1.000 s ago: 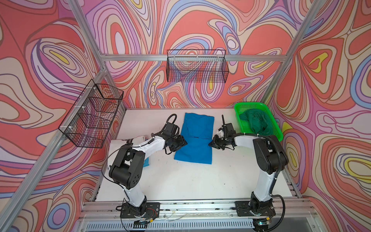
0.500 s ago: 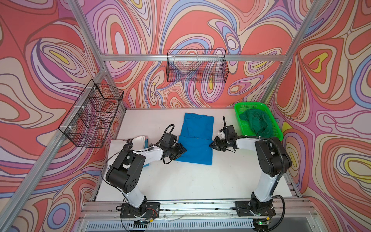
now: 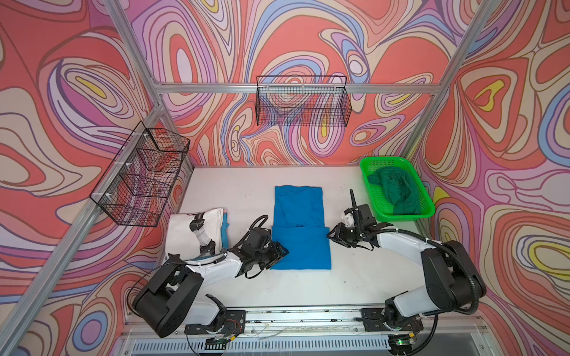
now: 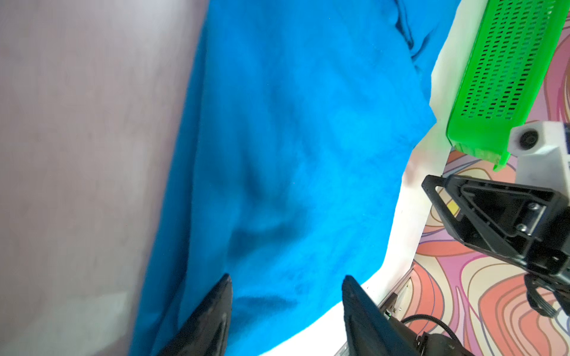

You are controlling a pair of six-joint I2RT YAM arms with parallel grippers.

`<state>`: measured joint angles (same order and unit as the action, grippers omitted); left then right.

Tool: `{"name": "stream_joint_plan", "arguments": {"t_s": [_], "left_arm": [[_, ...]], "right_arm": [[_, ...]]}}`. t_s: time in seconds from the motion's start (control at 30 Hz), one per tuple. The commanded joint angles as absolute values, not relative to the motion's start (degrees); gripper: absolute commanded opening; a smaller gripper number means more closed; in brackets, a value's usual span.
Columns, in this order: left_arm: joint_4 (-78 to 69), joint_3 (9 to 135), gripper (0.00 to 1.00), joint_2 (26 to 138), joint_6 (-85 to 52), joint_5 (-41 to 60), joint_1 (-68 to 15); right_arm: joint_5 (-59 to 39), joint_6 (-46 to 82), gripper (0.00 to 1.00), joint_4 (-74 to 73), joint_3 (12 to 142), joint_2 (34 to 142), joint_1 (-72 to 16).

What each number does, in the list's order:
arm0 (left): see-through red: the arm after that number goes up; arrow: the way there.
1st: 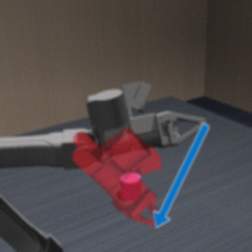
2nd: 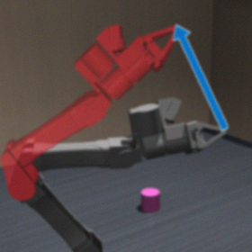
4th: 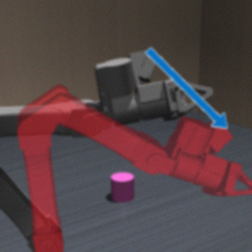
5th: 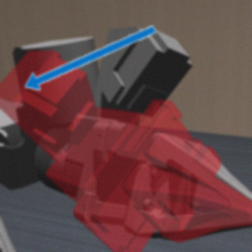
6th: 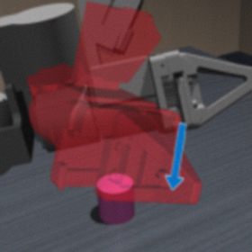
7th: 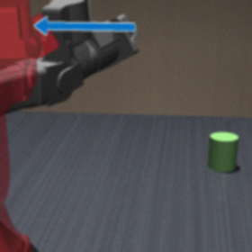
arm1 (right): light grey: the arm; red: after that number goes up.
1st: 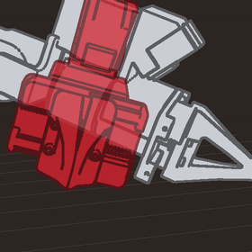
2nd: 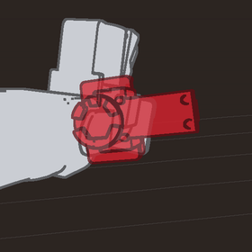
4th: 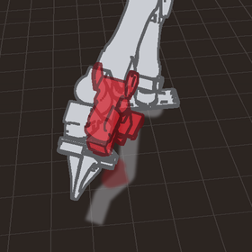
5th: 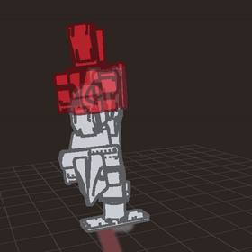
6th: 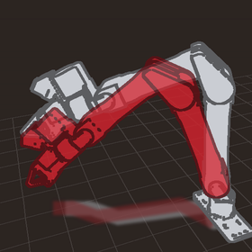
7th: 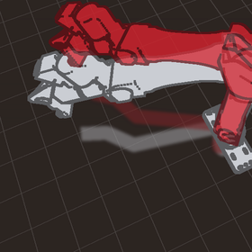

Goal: Fold and stack the t-shirts
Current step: 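Grasp the near edge of the folded blue shirt with both grippers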

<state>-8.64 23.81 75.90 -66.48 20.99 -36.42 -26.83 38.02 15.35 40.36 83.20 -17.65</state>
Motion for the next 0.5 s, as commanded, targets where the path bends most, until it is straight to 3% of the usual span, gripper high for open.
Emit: {"name": "stream_joint_plan", "arguments": {"t_s": [0.0, 0.13, 0.2, 0.23, 0.27, 0.47], "left_arm": [[0.39, 18.25, 0.61, 72.95, -72.5, 16.45, -40.33], [5.81, 16.31, 0.68, 64.31, -74.63, 13.91, -43.38], [10.7, 16.81, 0.79, 59.18, -74.16, 12.41, -43.57], [13.65, 17.31, 0.94, 56.55, -73.76, 11.51, -43.59], [16.24, 17.83, 1.0, 54.3, -73.26, 10.86, -43.58], [31.55, 21.69, 1.0, 43.3, -71.75, 7.52, -43.59]], "right_arm": [[-24.67, 37.5, 0.41, 20.08, 37.25, 78.71, -19.01], [-22.49, 39.01, 0.47, 24.05, 33.76, 72.45, -21.96], [-21.14, 40.1, 0.5, 25.45, 32.7, 69.77, -24.05], [-20.7, 40.8, 0.52, 25.89, 32.15, 68.78, -25.51], [-20.16, 41.26, 0.52, 26.6, 31.91, 68.34, -26.71], [-17.8, 43.73, 0.53, 30.16, 31.12, 67.08, -32.58]]}}
